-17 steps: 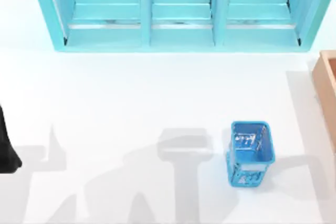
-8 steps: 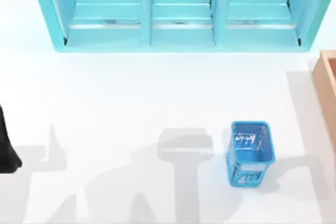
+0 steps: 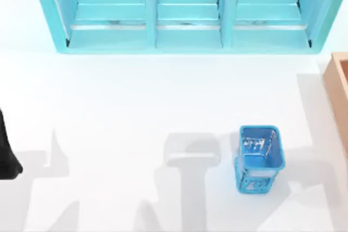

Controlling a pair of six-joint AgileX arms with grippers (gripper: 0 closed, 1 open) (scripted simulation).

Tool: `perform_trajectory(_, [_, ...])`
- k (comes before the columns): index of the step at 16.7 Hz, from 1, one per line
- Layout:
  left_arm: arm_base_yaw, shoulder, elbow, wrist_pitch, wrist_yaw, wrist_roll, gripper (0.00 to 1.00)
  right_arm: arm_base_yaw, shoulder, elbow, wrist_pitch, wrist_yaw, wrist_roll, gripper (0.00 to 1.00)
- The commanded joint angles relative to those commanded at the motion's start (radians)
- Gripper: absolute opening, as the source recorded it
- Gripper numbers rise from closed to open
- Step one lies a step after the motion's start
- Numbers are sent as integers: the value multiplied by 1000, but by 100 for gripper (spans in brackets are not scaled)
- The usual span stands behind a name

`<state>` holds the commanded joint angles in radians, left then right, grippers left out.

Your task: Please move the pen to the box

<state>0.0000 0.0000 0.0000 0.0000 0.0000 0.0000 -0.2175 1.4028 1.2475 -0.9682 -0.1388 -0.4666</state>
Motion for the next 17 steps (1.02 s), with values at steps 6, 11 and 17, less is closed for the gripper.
perform_trajectory(6, [0,0,0,0,0,0,100,0,0,0,0,0,0,23])
perform_trajectory(11, [0,0,0,0,0,0,100,0,0,0,0,0,0,60])
perform_trajectory(17, [0,0,0,0,0,0,100,0,0,0,0,0,0,100])
